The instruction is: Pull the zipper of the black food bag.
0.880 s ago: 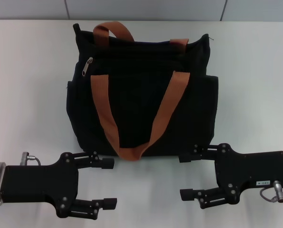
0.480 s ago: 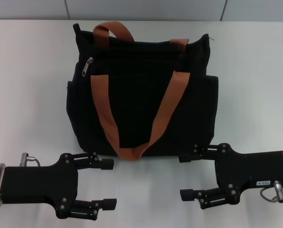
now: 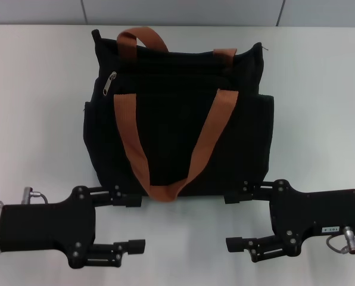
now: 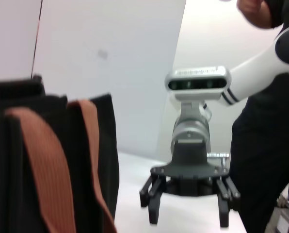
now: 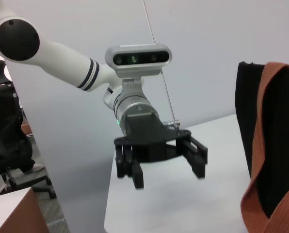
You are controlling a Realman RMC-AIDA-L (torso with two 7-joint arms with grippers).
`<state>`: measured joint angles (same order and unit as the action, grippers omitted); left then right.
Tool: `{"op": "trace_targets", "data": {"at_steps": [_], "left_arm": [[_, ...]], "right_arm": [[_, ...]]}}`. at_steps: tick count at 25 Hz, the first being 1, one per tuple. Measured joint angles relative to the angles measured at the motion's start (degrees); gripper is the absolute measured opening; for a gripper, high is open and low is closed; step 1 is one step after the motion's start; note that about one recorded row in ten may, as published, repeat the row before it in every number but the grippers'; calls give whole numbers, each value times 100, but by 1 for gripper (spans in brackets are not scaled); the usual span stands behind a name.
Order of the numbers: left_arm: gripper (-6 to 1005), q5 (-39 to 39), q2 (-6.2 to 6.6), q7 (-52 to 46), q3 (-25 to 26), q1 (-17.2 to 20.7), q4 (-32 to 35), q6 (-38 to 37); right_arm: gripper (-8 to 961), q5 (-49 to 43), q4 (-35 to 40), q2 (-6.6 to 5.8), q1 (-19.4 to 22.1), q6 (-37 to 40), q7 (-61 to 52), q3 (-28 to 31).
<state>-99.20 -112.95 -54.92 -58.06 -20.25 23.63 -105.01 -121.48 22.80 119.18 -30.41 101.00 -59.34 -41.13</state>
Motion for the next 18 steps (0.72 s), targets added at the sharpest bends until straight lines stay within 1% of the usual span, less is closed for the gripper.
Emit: {"op": "trace_targets", "data": {"at_steps": [2, 3, 4, 5, 6, 7, 10, 11, 12, 13, 14, 15, 16, 17, 18], "left_arm": [[742, 3, -5, 44, 87, -4, 0, -70], [741, 6, -44, 188, 436, -16, 1, -300], [739, 6, -44, 188, 436, -16, 1, -300], [738, 7, -86, 326, 836, -27, 1, -541], [737, 7, -86, 326, 836, -27, 1, -541], [736, 7, -118, 410, 1156, -33, -3, -717], [732, 20, -192, 463, 1897, -38, -26, -922], [731, 20, -192, 463, 1897, -38, -26, -922], [730, 49, -251, 467, 2468, -36, -44, -953], [729, 72, -273, 468, 2698, -30, -51, -953], [727, 127, -321, 472, 3174, -14, -66, -941], [726, 145, -329, 472, 3354, -8, -67, -919], [725, 145, -329, 472, 3354, -8, -67, -919], [724, 163, -322, 466, 3595, -7, -60, -829], [723, 157, -238, 418, 3725, -30, -30, -643]], "right_arm": [[831, 0, -4, 0, 0, 2, -5, 0], [831, 2, -6, 0, 6, 6, -12, 0], [831, 2, -6, 0, 6, 6, -12, 0], [831, 2, -8, 0, 14, 9, -13, 0], [831, 2, -8, 0, 14, 9, -13, 0], [830, 2, -9, 0, 19, 8, -13, 0], [830, 2, -12, 0, 50, 9, -13, 2], [830, 2, -12, 0, 50, 9, -13, 2], [830, 3, -12, 0, 60, 9, -12, 7], [830, 5, -11, 0, 67, 9, -6, 12], [830, 10, -11, 0, 72, 9, 0, 14], [830, 14, -11, 0, 76, 10, 1, 16], [830, 16, -11, 0, 76, 12, 1, 17], [830, 17, -11, 0, 78, 17, 1, 17], [830, 18, 0, 0, 83, 35, 0, 18]]}}
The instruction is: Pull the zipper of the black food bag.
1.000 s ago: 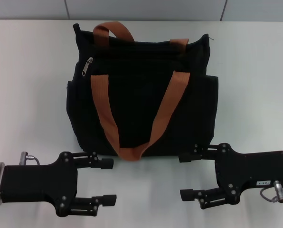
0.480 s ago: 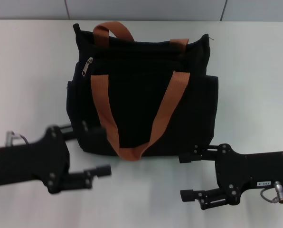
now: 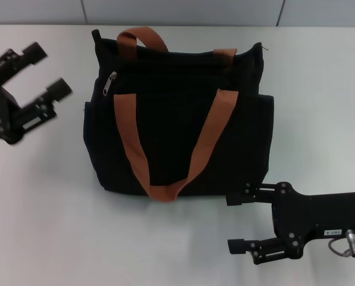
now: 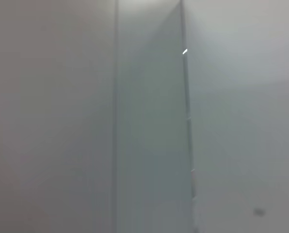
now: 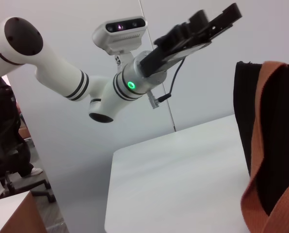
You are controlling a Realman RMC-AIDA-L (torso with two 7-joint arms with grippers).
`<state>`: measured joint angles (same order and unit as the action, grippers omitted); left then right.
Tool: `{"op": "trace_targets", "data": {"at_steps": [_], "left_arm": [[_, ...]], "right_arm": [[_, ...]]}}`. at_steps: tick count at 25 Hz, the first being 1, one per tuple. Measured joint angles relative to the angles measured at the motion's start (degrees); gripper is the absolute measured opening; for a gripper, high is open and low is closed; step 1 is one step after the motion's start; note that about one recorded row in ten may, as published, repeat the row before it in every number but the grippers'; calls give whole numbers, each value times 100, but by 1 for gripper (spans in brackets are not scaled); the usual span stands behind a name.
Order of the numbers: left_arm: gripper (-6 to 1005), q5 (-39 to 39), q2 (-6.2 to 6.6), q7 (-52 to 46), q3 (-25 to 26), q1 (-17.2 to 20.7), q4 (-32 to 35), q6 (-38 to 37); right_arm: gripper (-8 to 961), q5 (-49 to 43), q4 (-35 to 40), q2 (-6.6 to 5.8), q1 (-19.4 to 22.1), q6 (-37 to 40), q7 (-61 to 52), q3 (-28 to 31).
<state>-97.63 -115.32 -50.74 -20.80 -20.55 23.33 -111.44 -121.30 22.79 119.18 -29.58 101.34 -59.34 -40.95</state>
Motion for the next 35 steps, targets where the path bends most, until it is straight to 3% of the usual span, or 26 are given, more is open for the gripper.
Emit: {"op": "trace_targets", "data": {"at_steps": [1, 2, 4, 8, 9, 11, 13, 14, 18, 19, 21, 35], "left_arm": [[721, 0, 0, 0, 0, 0, 0, 0], [720, -16, 78, -45, 0, -19, 4, 141], [718, -223, 398, -183, -113, -108, 33, 626], [713, -223, 398, -183, -113, -108, 33, 626], [712, -717, 585, -361, -206, -184, 211, 777], [709, -1013, 621, -541, -214, -214, 405, 792], [707, -1013, 621, -541, -214, -214, 405, 792], [706, -1448, 629, -722, -221, -269, 652, 798], [701, -1448, 629, -722, -221, -269, 652, 798], [700, -1660, 535, -774, -217, -334, 815, 943], [697, -1683, 479, -682, -242, -437, 816, 1250], [681, -1704, 306, -632, -871, -991, 789, 1992]], "right_arm": [[830, 0, 0, 0, 0, 0, 0, 0], [830, 1, 14, -1, 4, 34, 0, 0], [830, 2, 29, -6, 6, 67, 0, 0], [830, 2, 55, -9, 6, 69, -16, 32], [830, 2, 57, -12, 6, 70, -20, 45], [830, 2, 58, -14, 6, 71, -22, 53], [830, 2, 59, -18, 6, 76, -24, 56], [830, 2, 59, -18, 6, 80, -25, 64], [830, 2, 59, -24, 6, 81, -33, 77], [830, 2, 59, -25, 6, 81, -36, 78], [831, 2, 59, -27, 5, 81, -37, 79], [831, 2, 58, -26, 5, 80, -43, 130]]}}
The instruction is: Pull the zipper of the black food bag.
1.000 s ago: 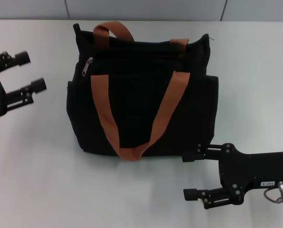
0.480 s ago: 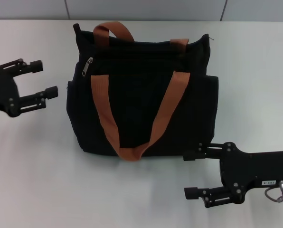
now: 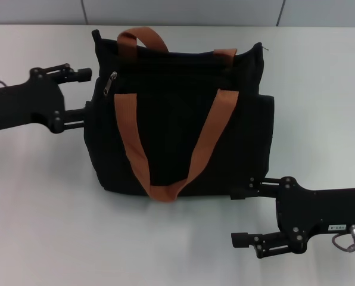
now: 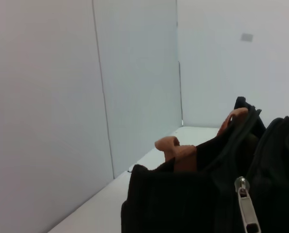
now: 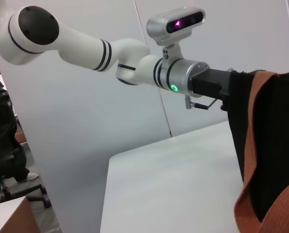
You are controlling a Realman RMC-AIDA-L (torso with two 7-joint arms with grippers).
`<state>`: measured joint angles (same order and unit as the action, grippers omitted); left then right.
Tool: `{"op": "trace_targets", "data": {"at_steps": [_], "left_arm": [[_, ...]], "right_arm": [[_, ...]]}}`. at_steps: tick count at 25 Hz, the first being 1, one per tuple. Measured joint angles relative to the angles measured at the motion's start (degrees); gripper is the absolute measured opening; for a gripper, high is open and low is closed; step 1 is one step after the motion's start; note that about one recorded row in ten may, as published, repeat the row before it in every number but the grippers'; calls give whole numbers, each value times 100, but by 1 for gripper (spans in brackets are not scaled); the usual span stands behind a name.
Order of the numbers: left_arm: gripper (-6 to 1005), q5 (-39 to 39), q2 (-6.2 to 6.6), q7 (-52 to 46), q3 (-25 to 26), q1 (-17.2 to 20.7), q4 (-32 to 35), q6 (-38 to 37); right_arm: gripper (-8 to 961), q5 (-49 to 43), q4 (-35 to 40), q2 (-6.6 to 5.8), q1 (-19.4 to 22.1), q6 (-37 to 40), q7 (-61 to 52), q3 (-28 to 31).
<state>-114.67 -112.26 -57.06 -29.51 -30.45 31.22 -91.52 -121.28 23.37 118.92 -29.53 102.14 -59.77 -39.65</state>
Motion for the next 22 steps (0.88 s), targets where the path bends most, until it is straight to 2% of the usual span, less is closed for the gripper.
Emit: {"op": "trace_targets", "data": {"at_steps": [5, 13, 18, 22], "left_arm": [[675, 0, -161, 106, -116, -126, 41, 341], [665, 55, -239, 756, -126, -39, 100, 334], [659, 70, -210, 709, -64, -24, 121, 282], [510, 89, -209, 708, -57, -23, 126, 271]], "right_arm": [[831, 0, 0, 0, 0, -2, 0, 35], [831, 0, 0, 0, 0, -1, 0, 73], [831, 0, 0, 0, 0, 1, -16, 79], [830, 0, 0, 0, 0, 6, -40, 81]]}}
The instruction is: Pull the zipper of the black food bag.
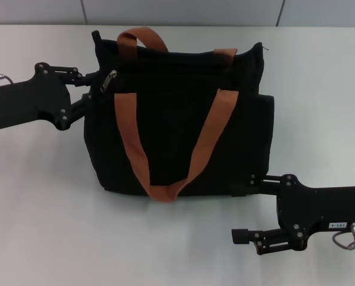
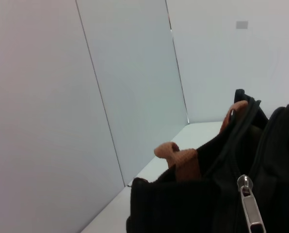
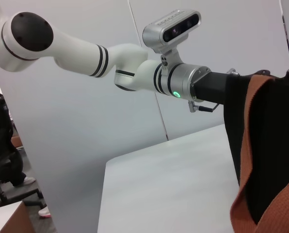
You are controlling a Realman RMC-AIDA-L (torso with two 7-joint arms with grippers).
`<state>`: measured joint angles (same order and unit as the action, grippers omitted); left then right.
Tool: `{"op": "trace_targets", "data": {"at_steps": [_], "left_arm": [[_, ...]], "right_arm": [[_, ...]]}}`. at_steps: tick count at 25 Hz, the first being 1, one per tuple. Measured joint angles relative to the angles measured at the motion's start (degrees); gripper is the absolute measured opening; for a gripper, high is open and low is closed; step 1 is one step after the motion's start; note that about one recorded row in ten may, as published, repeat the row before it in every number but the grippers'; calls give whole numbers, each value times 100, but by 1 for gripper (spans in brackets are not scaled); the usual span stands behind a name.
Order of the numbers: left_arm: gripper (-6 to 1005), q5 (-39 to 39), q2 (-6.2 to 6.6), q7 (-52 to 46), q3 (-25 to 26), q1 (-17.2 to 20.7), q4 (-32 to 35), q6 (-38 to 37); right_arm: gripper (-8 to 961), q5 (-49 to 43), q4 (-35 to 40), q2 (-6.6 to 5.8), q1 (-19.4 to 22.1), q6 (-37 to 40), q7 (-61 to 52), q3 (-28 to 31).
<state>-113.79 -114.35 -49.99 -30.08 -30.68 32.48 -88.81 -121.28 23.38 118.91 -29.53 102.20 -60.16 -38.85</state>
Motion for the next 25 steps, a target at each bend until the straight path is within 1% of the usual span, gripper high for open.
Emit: {"op": "trace_targets", "data": {"at_steps": [14, 17, 20, 22, 23, 24, 25], "left_arm": [[28, 320, 29, -3, 2, 68, 5, -182], [23, 501, 68, 5, 2, 143, 10, -369], [23, 644, 80, 95, 2, 237, 13, -540], [24, 648, 64, 158, 2, 268, 13, -550], [24, 655, 42, 218, 3, 288, 13, -554], [24, 674, -14, 353, 2, 323, 14, -559], [24, 674, -14, 353, 2, 323, 14, -559]], "right_arm": [[830, 8, 0, -7, 1, 33, -31, 11], [830, 49, 0, -8, 1, 91, -31, 15], [830, 167, 0, -14, 0, 300, -31, 17], [830, 205, 0, -18, -15, 395, -31, 21], [830, 209, 0, -18, -25, 425, -31, 24], [830, 210, 0, -18, -40, 438, -31, 26], [830, 210, 0, -18, -40, 438, -31, 26]]}}
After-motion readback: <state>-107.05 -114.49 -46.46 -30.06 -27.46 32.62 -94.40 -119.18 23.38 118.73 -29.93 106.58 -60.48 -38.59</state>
